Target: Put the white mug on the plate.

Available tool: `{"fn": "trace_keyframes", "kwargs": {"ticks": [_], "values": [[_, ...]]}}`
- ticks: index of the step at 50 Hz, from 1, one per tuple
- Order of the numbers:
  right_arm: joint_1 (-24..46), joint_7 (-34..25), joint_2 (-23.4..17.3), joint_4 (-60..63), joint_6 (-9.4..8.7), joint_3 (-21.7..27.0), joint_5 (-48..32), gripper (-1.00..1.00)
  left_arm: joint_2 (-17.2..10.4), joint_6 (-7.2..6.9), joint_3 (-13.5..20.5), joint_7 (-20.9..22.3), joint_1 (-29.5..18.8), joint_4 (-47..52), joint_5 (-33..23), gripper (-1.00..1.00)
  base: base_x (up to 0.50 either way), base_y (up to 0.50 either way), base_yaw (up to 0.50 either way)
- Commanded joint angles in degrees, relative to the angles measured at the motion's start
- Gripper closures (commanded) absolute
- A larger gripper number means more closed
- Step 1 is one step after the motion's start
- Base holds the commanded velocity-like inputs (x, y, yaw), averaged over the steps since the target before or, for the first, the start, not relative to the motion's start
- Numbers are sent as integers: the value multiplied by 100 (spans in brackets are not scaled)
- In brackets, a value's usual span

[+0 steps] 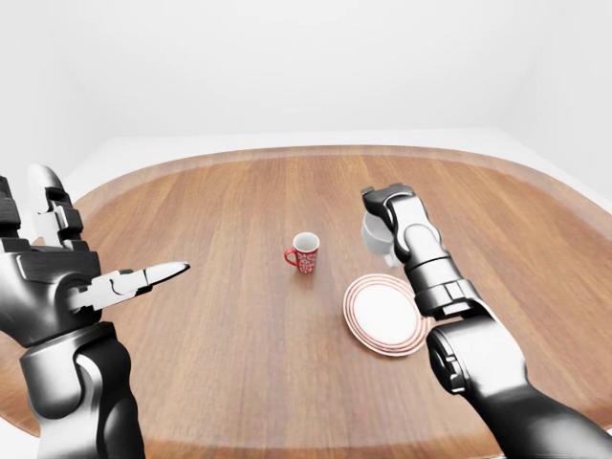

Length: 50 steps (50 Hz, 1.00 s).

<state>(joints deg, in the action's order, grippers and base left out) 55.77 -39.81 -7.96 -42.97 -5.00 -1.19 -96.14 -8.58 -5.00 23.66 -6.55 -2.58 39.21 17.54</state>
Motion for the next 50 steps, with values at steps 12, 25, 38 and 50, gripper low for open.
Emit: {"fn": "trace_keyframes", "kwargs": {"ticks": [12, 25, 38, 50], "values": [[686, 1644, -1054, -2947, 0, -8, 2658, 100, 37, 0, -83, -21, -89, -392, -9, -100, 0, 0, 0], [94, 2300, -931, -3241, 0, -223, 3093, 100, 57, 0, -97, -11, -66, -393, -31, -100, 0, 0, 0], [-285, 1816, -738, -3325, 0, -438, 2774, 100, 53, 0, -93, -9, -74, -405, -23, -100, 0, 0, 0], [-450, 1376, -665, -3315, 0, -419, 2757, 100, 48, 0, -87, -9, -75, -394, -19, -100, 0, 0, 0]]}}
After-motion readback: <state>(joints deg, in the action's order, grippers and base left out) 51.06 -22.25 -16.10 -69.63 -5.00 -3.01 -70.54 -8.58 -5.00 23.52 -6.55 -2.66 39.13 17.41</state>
